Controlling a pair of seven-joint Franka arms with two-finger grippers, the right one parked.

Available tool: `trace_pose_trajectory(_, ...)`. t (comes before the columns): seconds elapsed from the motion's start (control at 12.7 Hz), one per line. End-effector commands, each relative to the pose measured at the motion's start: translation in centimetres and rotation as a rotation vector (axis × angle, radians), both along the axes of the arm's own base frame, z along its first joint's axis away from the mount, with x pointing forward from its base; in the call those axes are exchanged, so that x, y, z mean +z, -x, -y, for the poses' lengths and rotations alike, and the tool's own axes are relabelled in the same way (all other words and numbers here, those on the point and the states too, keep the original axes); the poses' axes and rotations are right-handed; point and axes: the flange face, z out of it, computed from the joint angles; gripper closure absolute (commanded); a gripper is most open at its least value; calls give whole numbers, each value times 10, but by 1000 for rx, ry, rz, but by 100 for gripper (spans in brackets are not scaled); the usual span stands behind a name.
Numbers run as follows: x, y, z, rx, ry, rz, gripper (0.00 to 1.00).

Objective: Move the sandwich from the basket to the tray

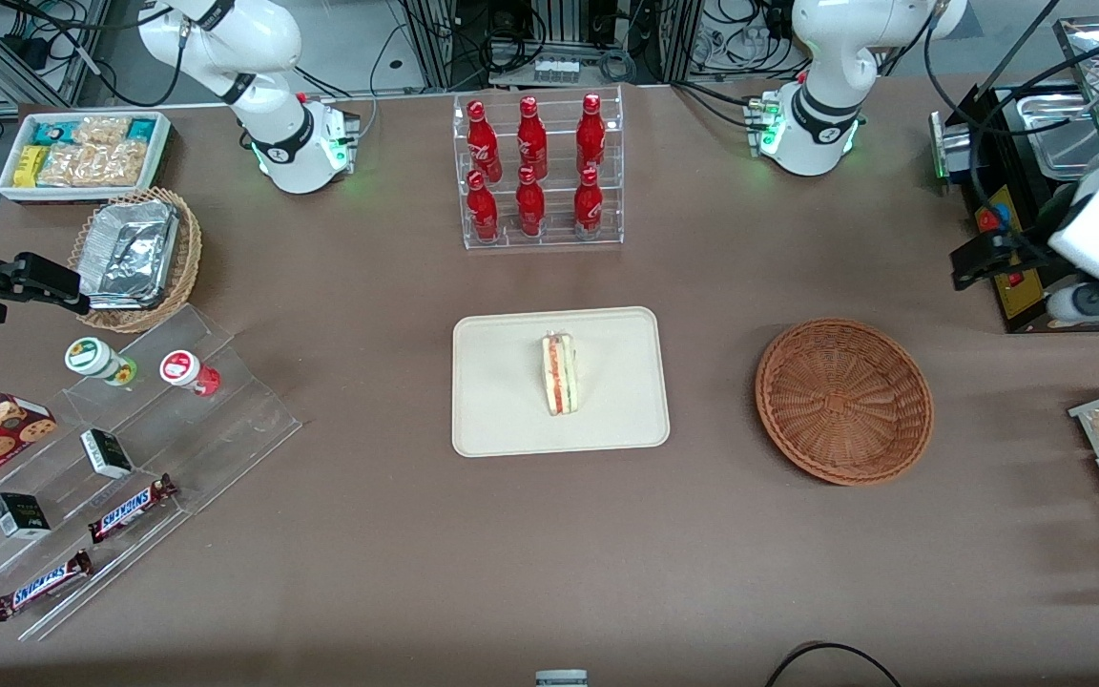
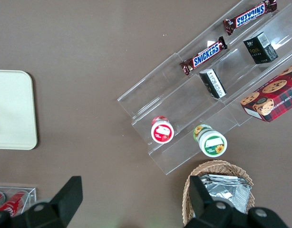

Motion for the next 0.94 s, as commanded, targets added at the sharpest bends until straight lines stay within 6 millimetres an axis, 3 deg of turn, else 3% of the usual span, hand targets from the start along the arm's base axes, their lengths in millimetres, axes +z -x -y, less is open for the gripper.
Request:
trace_pose_trajectory(0.0,1,28,0,-17,16,29,0)
trace_pose_trajectory(0.16,-3,43,-3,-14,17,62,0)
trace_pose_trajectory(0.63,8,22,-4,-2,19,92,0)
trace_pose_trajectory(0.87,2,15,-6,0,35,83,0)
